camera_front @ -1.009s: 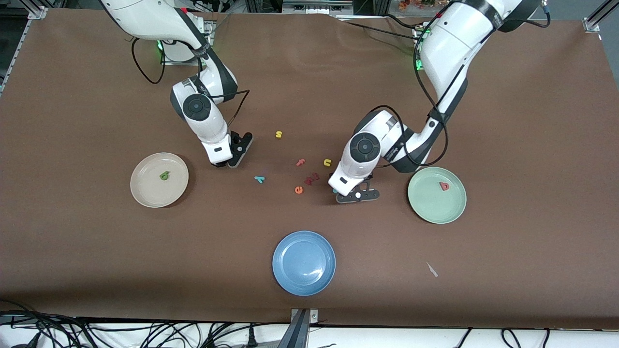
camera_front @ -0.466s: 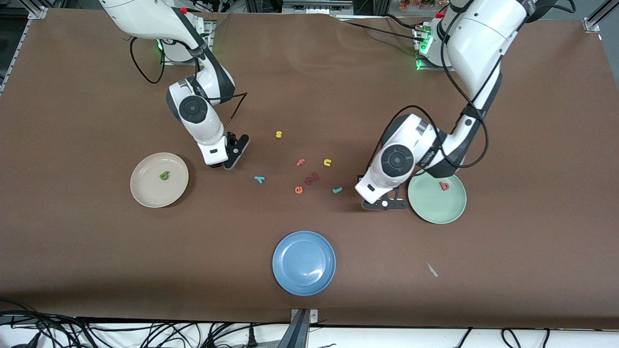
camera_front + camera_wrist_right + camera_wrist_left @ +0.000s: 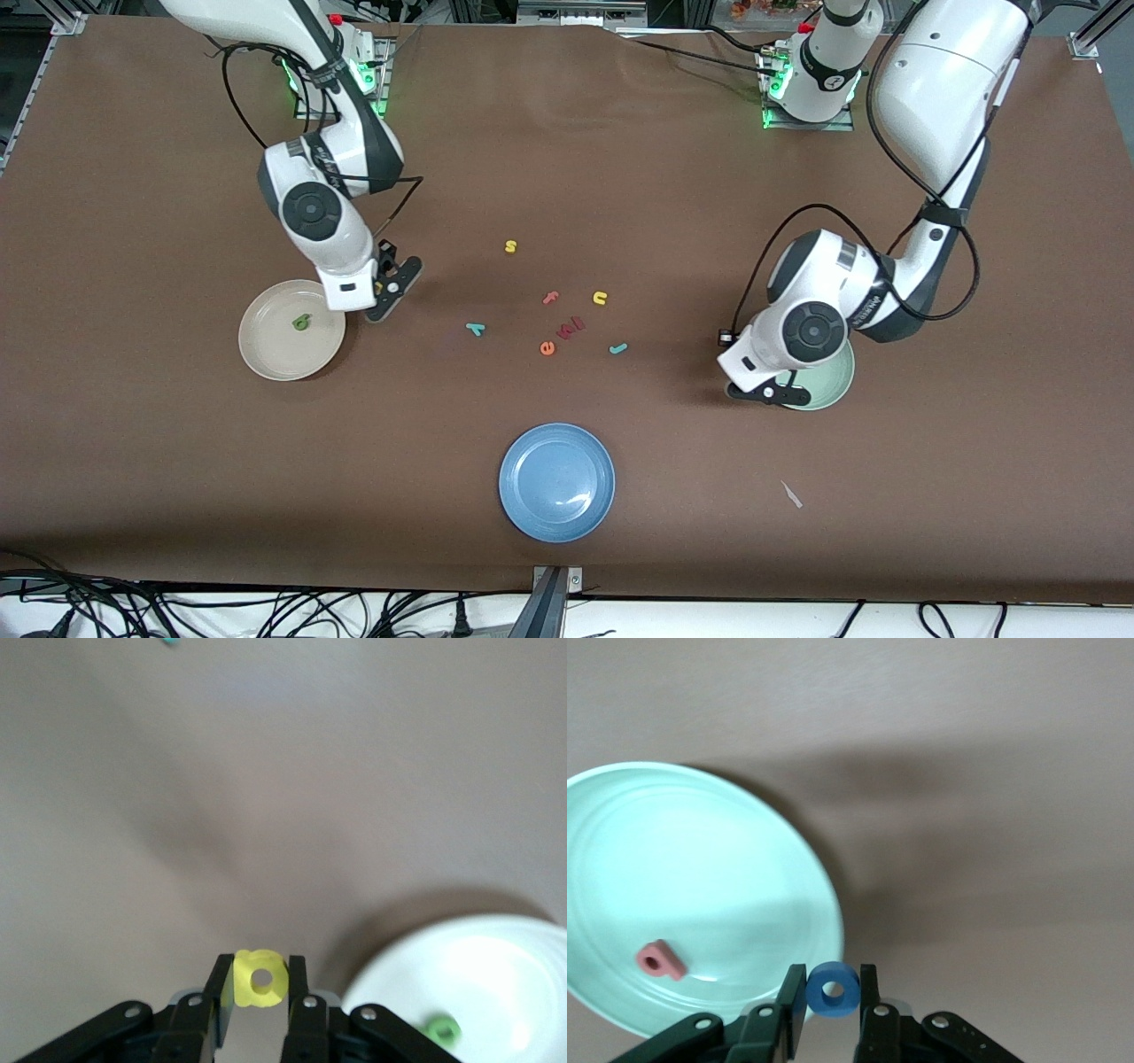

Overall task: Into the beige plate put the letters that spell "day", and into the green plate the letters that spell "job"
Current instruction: 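Drop the d on the beige plate while the left gripper drops o on green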

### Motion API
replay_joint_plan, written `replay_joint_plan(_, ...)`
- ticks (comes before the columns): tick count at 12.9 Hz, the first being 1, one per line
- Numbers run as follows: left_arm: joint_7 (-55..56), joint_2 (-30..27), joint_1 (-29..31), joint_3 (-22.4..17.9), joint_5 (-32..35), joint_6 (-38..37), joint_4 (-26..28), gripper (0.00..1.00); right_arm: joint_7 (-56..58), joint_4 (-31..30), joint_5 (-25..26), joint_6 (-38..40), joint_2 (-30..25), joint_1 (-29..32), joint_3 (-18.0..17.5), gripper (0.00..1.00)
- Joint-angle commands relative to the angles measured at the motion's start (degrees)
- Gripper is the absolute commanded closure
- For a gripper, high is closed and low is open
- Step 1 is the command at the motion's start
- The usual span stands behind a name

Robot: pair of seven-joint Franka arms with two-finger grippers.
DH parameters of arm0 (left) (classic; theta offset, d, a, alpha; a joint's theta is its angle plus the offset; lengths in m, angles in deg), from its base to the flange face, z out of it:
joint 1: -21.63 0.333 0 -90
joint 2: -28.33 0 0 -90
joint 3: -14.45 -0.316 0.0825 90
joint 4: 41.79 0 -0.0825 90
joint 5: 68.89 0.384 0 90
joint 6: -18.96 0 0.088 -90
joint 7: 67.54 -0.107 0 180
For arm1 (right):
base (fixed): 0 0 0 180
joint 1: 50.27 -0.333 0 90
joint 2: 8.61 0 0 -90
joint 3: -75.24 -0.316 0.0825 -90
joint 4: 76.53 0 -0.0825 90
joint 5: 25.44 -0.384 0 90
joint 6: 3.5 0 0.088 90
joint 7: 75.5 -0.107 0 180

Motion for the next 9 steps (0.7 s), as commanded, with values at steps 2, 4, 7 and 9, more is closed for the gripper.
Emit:
replay_joint_plan(2, -5.34, -2.1, 5.1, 0.67, 1.18, -0.5, 5.36, 1.0, -0.11, -0.18, -3.84, 2.06, -0.72, 0.08, 6.95, 0.91)
replay_joint_plan(4, -6.69, -2.1, 6.87, 0.93, 1.18, 0.64, 7.73, 0.99, -0.37, -0.18, -6.66, 1.19, 0.33, 0.87, 9.69, 0.91)
replay_joint_plan(7, -6.69, -2.19, 8.54, 1.89, 1.18, 5.9, 12.12, 0.99, -0.37, -0.09, -7.81, -1.01, 3.32, 3.33, 10.14, 0.82)
replay_joint_plan(9, -6.69, -2.11, 8.63, 1.9, 1.18, 6.27, 12.39, 0.98, -0.37, 0.0, -7.9, -1.8, 4.03, 4.73, 10.14, 0.36)
